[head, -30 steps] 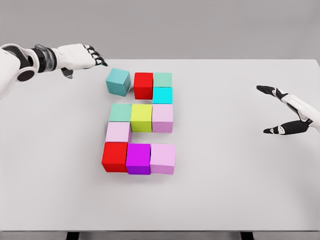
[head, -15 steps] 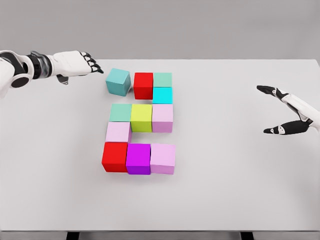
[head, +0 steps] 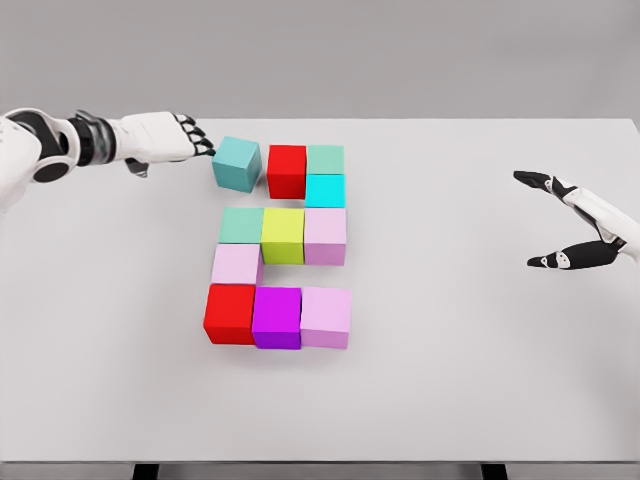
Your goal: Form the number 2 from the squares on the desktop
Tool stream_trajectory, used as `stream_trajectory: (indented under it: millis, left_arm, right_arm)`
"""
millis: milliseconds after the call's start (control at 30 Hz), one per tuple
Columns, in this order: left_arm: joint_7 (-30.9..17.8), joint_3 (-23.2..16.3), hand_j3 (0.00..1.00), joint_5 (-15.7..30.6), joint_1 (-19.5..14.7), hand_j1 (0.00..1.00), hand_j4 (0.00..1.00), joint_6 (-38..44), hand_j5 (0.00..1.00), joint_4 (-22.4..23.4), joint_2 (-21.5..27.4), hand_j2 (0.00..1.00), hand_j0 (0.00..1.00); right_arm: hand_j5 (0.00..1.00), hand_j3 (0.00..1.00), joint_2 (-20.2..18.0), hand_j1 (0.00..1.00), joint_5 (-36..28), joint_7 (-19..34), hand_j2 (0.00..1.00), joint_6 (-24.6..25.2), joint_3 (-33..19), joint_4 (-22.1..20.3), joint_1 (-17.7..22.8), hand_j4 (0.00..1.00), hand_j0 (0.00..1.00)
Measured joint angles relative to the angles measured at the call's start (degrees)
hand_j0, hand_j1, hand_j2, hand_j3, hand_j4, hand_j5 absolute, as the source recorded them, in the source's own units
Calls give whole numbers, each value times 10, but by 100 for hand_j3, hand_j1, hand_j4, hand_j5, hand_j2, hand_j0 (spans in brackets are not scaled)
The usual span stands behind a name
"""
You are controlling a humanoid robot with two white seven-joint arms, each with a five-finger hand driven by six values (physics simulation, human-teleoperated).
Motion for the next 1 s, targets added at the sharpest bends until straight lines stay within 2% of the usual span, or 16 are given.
stream_trajectory:
  millis: [433,1000]
  left_arm:
    - [0,-1,100,1,1,100,100,0,100,-34,22,100,100]
    - [0,-3,100,3,5,100,100,0,100,-53,25,100,100]
  right_arm:
    - [100,100,0,100,0,0,100,0,0,0,0,100,100]
    - [100,100,0,100,0,0,100,0,0,0,0,100,100]
